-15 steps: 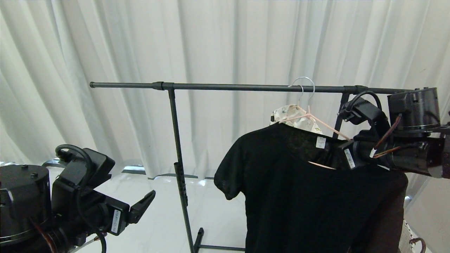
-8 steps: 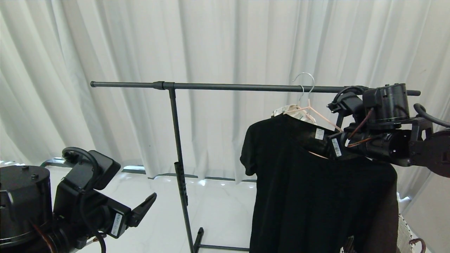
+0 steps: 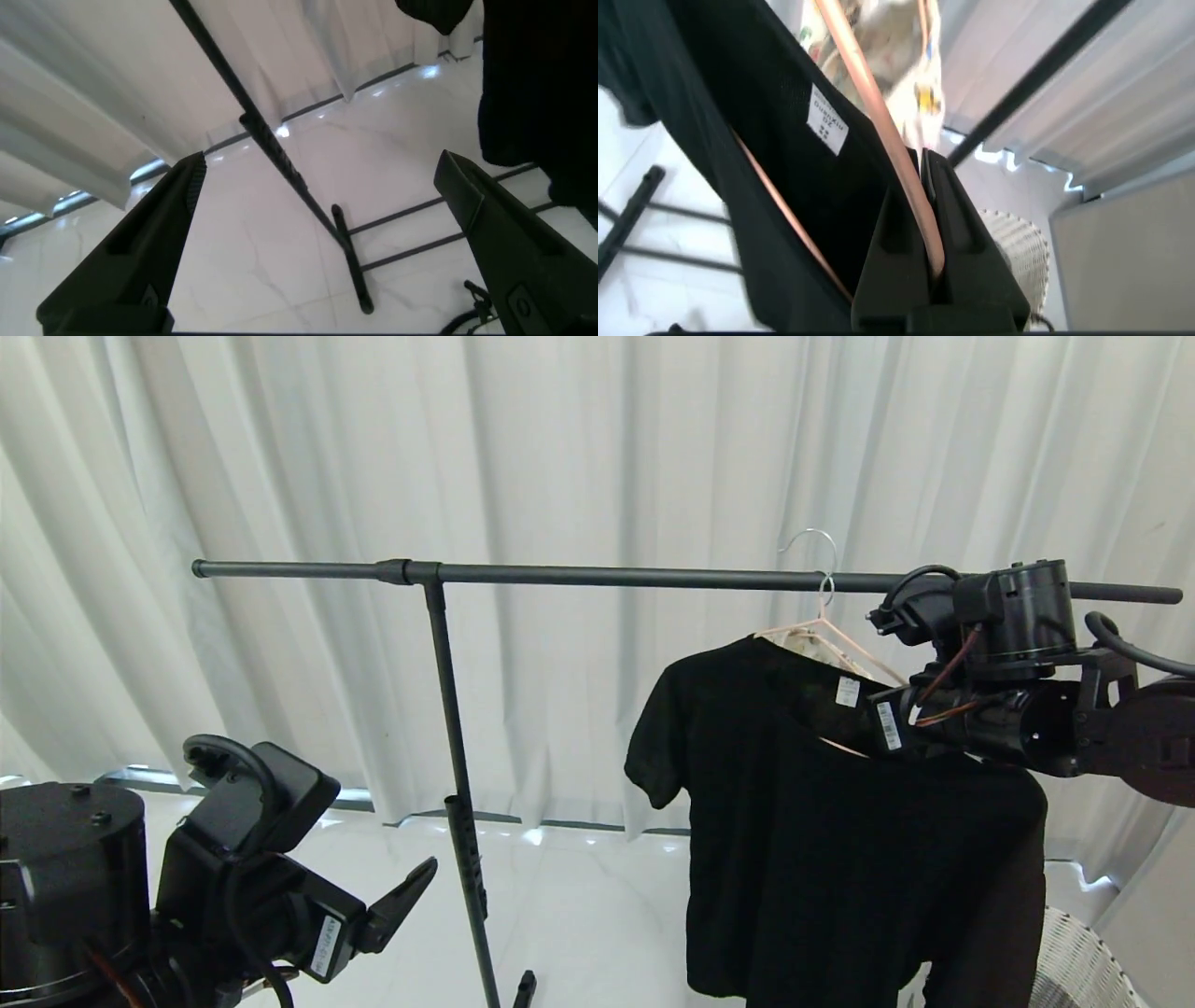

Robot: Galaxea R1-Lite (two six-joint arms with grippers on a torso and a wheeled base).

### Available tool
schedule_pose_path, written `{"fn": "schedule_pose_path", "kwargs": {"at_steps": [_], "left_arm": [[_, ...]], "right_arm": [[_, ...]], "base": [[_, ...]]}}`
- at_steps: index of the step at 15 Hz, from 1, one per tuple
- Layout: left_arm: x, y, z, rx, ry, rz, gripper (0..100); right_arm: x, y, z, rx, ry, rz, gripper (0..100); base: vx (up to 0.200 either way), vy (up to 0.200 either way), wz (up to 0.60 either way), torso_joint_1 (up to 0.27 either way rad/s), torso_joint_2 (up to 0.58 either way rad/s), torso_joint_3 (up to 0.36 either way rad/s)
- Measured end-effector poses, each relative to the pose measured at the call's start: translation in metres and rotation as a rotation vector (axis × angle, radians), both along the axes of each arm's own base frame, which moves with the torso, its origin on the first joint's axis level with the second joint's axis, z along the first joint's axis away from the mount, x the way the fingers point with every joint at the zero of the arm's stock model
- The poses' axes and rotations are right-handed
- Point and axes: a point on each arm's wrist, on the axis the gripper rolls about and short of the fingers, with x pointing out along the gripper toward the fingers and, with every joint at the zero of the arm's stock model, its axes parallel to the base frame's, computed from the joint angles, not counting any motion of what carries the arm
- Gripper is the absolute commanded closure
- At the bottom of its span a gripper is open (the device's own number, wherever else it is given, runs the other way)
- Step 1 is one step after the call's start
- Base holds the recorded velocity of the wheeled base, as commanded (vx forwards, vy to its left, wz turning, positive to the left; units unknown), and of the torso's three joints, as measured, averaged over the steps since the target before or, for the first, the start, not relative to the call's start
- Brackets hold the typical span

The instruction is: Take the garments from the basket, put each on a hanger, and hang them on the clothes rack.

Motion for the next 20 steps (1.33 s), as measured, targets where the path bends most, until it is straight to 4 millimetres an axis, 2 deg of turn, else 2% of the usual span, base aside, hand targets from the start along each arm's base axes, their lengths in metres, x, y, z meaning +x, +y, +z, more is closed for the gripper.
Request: {"fn": "schedule_pose_path", "kwargs": {"at_steps": [5,12,20], "left_arm": [[0.000,0.000,-0.001,0.002,0.003,0.001,0],[0.000,0.000,-0.001,0.002,0.005,-0.002,0],[0.002,-0.003,0.003,0.001,-0.007,-0.013,0]], "right_arm": [[0.000,0.002,0.003,0.004,-0.008,0.006,100],[-0.005,0.014,-0.001,-0.014,-0.004,0.019,100],[0.022,0.021,-0.020,-0.070,0.021,-0.058,100]], "base": [[0.200,0.000,0.00,0.003,0.00,0.003],[0.000,0.000,0.00,0.000,0.00,0.000],[0.000,0.000,0.00,0.000,0.00,0.000]]}}
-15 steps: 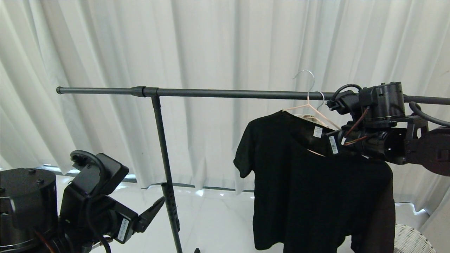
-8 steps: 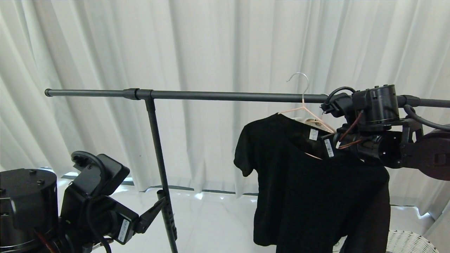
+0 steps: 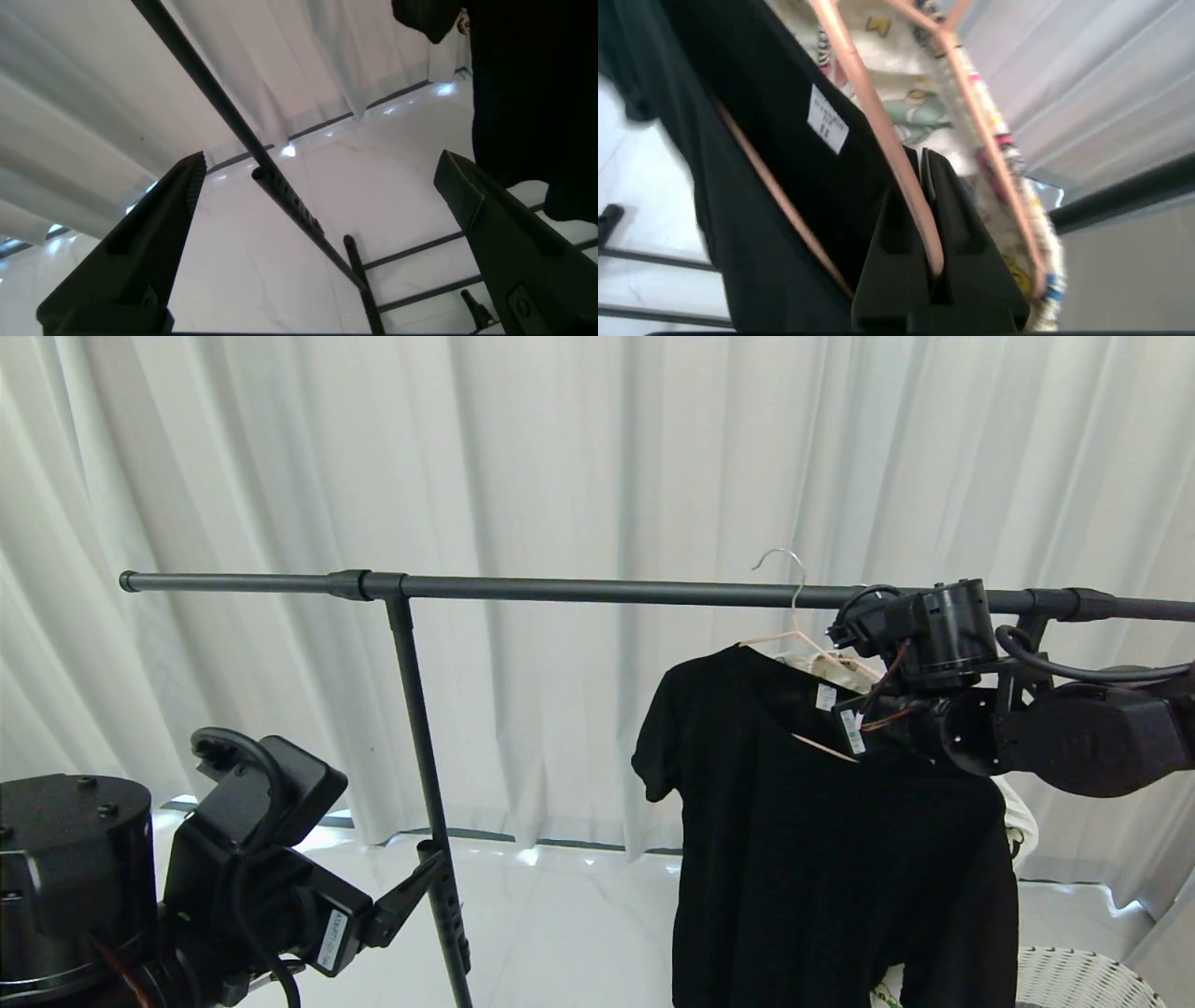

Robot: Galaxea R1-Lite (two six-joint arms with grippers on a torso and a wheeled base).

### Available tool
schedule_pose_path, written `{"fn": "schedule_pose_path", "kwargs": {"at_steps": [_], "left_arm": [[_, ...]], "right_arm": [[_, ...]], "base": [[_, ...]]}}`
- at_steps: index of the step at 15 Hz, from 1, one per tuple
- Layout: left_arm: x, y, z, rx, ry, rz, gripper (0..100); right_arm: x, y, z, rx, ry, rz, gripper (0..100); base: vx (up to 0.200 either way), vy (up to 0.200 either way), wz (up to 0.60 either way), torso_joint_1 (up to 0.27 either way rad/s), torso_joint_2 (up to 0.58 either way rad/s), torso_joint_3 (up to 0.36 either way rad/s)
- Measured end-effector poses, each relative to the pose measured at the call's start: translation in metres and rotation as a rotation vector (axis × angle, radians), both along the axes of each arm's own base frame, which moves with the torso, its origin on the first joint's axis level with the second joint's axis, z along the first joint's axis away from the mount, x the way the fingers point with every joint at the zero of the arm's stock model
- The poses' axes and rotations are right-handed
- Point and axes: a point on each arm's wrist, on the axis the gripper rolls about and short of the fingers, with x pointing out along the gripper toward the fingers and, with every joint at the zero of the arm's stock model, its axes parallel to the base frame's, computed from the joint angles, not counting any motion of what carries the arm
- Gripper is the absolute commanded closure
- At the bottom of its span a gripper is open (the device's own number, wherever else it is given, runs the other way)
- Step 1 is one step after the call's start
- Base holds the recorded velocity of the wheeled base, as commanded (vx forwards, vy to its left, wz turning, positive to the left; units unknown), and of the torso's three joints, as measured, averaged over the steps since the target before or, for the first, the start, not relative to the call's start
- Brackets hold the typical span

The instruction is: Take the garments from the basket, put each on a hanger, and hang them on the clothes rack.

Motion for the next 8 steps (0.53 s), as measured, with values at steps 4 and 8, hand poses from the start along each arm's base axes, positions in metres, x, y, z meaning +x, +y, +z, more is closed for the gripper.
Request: {"fn": "schedule_pose_path", "kwargs": {"at_steps": [4,8], "left_arm": [[-0.001,-0.002,0.000,0.001,0.001,-0.012,0],[-0.001,-0.002,0.000,0.000,0.001,-0.013,0]], "right_arm": [[0.000,0.008,-0.009,-0.022,0.020,0.005,100],[-0.008,0.019,-0.012,-0.037,0.043,0.044,100]], "base": [[0.000,0.000,0.00,0.000,0.00,0.000],[0.000,0.000,0.00,0.000,0.00,0.000]]}}
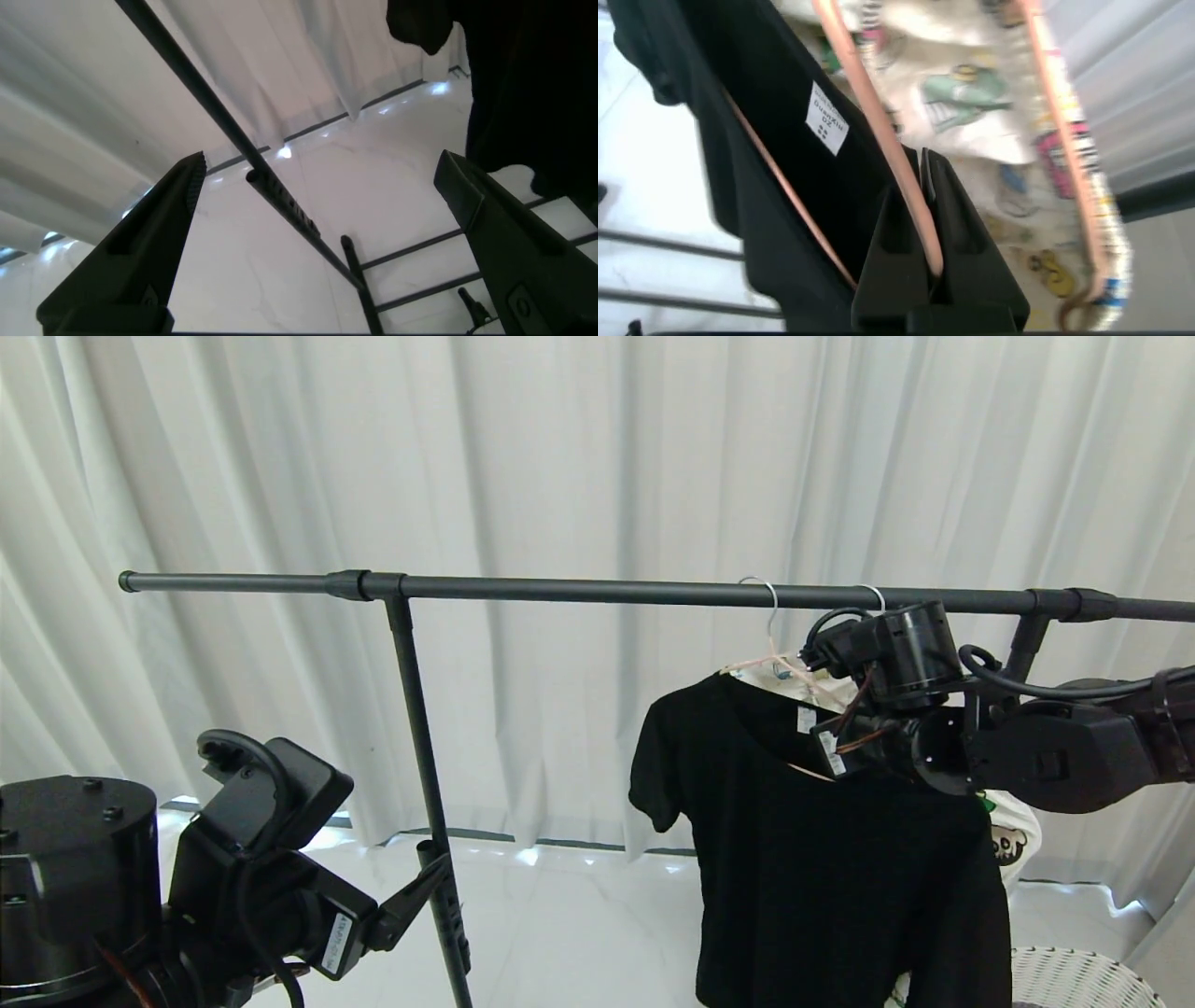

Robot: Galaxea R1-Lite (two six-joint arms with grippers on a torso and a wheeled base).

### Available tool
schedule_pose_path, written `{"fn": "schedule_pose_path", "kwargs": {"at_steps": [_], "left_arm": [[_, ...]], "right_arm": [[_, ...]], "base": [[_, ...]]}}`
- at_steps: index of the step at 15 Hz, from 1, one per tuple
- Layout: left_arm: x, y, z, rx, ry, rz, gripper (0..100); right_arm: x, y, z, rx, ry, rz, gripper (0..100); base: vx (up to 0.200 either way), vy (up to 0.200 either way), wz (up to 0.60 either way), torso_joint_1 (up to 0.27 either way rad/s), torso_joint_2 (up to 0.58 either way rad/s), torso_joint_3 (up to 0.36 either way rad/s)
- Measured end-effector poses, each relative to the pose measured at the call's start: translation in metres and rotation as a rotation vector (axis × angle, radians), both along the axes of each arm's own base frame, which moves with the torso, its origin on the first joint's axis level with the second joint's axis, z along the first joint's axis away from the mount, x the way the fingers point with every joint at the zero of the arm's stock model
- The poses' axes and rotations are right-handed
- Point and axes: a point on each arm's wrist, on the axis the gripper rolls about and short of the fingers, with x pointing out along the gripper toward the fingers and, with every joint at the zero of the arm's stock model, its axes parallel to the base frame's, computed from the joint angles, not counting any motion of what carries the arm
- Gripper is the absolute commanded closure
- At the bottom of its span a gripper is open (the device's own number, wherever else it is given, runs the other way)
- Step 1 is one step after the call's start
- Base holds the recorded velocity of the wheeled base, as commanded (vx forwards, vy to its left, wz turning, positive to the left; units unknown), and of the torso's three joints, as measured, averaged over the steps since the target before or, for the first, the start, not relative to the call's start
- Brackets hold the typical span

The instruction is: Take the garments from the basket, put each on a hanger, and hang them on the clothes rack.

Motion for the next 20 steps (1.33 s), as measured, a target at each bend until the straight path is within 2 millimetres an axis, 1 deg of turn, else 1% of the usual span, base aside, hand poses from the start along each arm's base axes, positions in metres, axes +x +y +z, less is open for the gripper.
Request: {"fn": "schedule_pose_path", "kwargs": {"at_steps": [1,2,5,7,10,13,14,16,17,19,20], "left_arm": [[0.000,0.000,0.000,0.000,0.000,0.000,0],[0.000,0.000,0.000,0.000,0.000,0.000,0],[0.000,0.000,0.000,0.001,0.000,0.000,0],[0.000,0.000,0.000,-0.002,0.000,0.001,0],[-0.001,0.000,0.000,-0.005,0.003,0.003,0],[-0.001,0.001,-0.001,-0.004,0.004,0.006,0],[-0.001,0.001,-0.001,-0.003,0.004,0.008,0],[-0.001,0.005,-0.004,0.005,0.010,0.032,0],[0.000,0.008,-0.005,0.012,0.011,0.064,0],[0.003,0.016,-0.006,0.024,0.009,0.134,0],[0.005,0.023,-0.006,0.035,0.005,0.199,0]], "right_arm": [[-0.001,0.001,0.000,0.000,0.000,0.004,100],[-0.001,0.002,0.000,0.001,-0.001,0.006,0],[-0.004,0.001,0.006,0.019,-0.013,0.003,0],[-0.009,0.000,0.014,0.065,-0.033,-0.006,0],[-0.025,-0.003,0.029,0.124,-0.042,0.010,0],[-0.040,-0.001,0.042,0.222,-0.035,0.099,0],[-0.044,-0.003,0.044,0.219,-0.026,0.103,0],[-0.055,-0.015,0.047,0.178,0.043,0.090,0],[-0.063,-0.024,0.052,0.180,0.073,0.088,0],[-0.078,-0.044,0.066,0.265,0.119,0.091,0],[-0.086,-0.059,0.074,0.311,0.132,0.068,0]], "base": [[0.000,0.000,0.00,0.000,0.00,0.000],[0.000,0.000,0.00,0.000,0.00,0.000],[0.000,0.000,0.00,0.000,0.00,0.000],[0.000,0.000,0.00,0.000,0.00,0.000],[0.000,0.000,0.00,0.000,0.00,0.000],[0.000,0.000,0.00,0.000,0.00,0.000],[0.000,0.000,0.00,0.000,0.00,0.000],[0.000,0.000,0.00,0.000,0.00,0.000],[0.000,0.000,0.00,0.000,0.00,0.000],[0.000,0.000,0.00,0.000,0.00,0.000],[0.000,0.000,0.00,0.000,0.00,0.000]]}}
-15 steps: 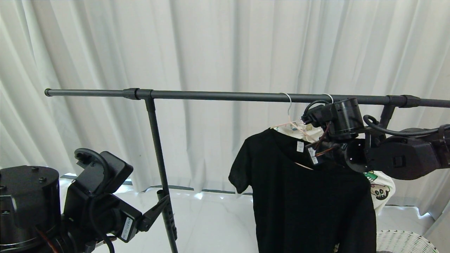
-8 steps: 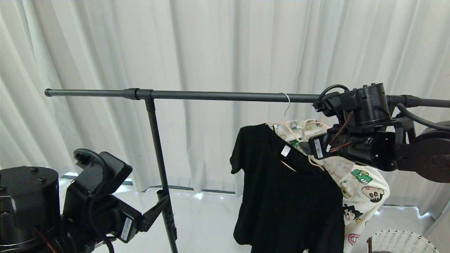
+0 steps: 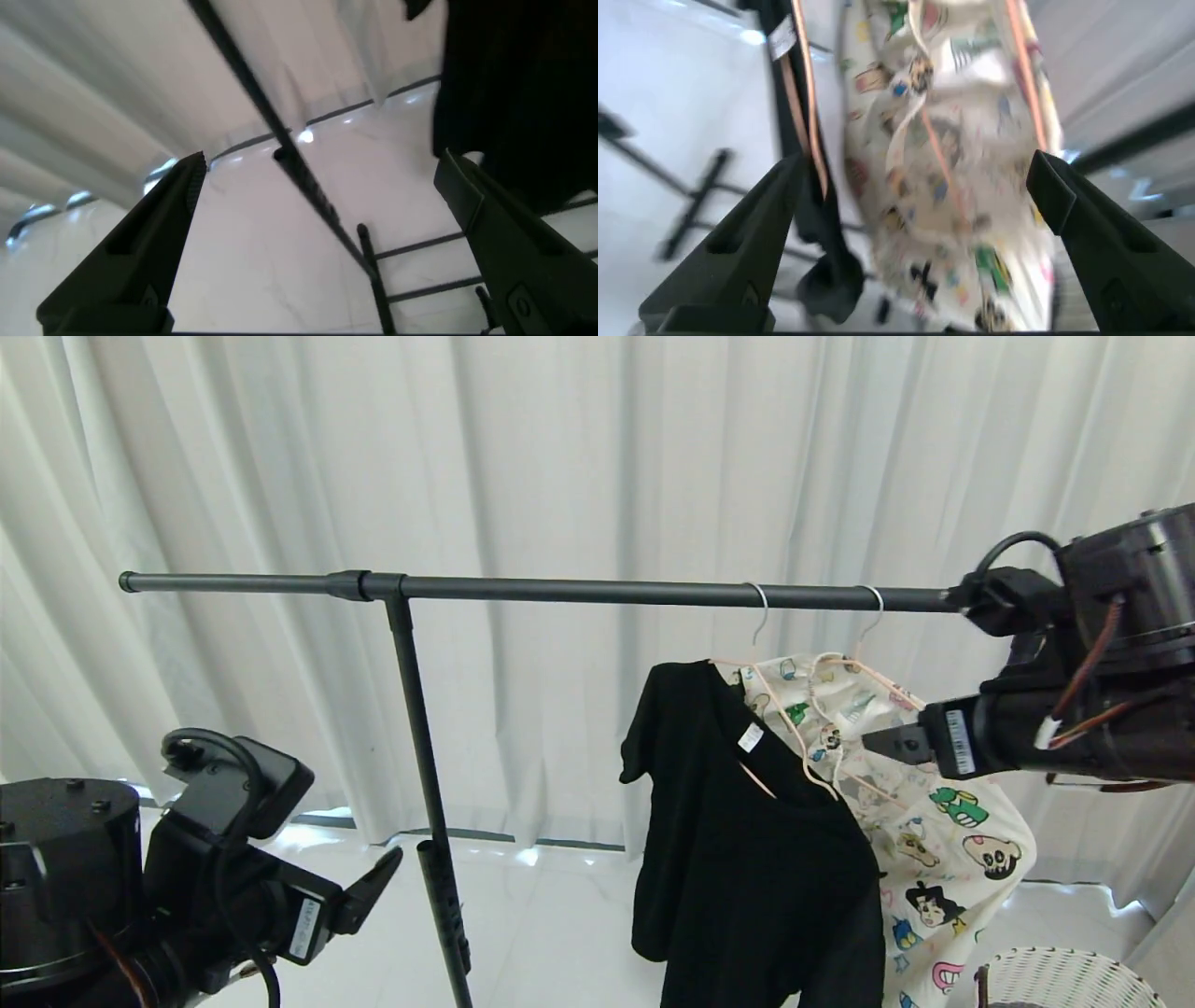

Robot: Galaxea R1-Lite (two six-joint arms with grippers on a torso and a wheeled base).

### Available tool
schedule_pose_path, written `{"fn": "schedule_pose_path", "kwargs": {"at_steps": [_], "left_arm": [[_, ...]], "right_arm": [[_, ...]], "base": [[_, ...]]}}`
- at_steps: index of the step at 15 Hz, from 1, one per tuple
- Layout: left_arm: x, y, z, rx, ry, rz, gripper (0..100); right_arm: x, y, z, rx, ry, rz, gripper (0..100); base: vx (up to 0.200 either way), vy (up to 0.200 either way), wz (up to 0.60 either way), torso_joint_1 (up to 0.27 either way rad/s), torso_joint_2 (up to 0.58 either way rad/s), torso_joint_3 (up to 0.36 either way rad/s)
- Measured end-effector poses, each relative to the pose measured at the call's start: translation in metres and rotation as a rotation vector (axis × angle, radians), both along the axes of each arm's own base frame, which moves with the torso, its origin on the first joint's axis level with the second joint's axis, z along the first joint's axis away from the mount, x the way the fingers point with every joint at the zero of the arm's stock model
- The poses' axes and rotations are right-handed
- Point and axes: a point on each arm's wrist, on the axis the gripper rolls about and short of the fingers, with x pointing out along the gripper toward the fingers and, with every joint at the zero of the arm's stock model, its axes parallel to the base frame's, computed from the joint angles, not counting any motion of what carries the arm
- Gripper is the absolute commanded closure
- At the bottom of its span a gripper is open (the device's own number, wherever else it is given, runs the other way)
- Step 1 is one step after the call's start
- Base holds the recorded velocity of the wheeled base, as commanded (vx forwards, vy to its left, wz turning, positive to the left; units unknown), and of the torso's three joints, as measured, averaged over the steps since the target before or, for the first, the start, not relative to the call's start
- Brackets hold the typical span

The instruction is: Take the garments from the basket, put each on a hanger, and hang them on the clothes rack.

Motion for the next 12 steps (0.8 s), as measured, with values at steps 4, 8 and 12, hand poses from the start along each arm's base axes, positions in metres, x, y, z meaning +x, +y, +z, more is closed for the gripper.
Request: {"fn": "schedule_pose_path", "kwargs": {"at_steps": [4,8,12], "left_arm": [[0.004,0.022,0.001,0.027,-0.016,0.183,0],[-0.001,0.031,0.000,0.025,-0.022,0.232,0],[-0.002,0.045,0.001,0.019,-0.030,0.321,0]], "right_arm": [[-0.028,-0.072,0.013,-0.070,0.085,-0.178,0],[-0.053,-0.101,0.019,-0.138,0.061,-0.279,0],[-0.062,-0.114,0.021,-0.205,0.043,-0.318,0]], "base": [[-0.100,0.000,0.00,0.001,0.00,-0.001],[-0.200,0.000,0.00,0.001,0.00,0.002],[-0.200,0.000,0.00,0.002,0.00,0.002]]}}
